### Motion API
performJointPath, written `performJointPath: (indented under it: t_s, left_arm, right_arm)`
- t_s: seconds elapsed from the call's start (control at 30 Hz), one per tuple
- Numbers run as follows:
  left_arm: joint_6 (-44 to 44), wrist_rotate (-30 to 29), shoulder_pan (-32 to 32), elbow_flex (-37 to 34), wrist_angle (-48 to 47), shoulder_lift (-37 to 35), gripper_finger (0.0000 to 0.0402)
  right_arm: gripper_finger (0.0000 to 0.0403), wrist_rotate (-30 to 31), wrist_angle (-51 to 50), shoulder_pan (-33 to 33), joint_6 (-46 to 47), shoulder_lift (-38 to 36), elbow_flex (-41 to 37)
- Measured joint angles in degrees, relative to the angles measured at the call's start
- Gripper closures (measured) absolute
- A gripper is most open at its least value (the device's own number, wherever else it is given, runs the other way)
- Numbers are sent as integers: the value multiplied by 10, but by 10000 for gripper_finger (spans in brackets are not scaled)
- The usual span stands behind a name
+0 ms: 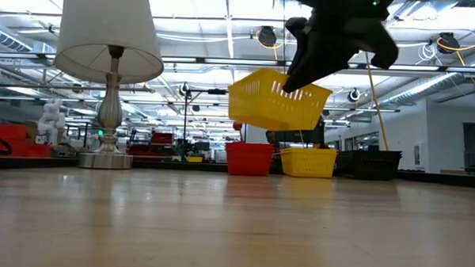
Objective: Stack baskets by color
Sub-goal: Stack the bottom yellow bin on top of the yellow bin
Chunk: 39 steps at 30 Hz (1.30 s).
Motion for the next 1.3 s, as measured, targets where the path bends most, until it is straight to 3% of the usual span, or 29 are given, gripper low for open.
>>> performJointPath:
  t_s: [0.27, 0.73, 1.1, 1.3]
  left_arm:
    - [-101, 1, 0, 0, -99, -13, 183]
    - [-130, 5, 6, -1, -93, -10, 183]
    - [-156, 6, 6, -1, -91, -10, 183]
    - [-156, 6, 6, -1, -91, -10, 183]
  right_arm:
    - [397, 1, -91, -54, 22, -2, 52]
    - [396, 27, -201, -157, -57, -33, 88]
    - [396, 26, -208, -218, -94, -124, 88]
    - [396, 25, -209, -261, -117, -140, 88]
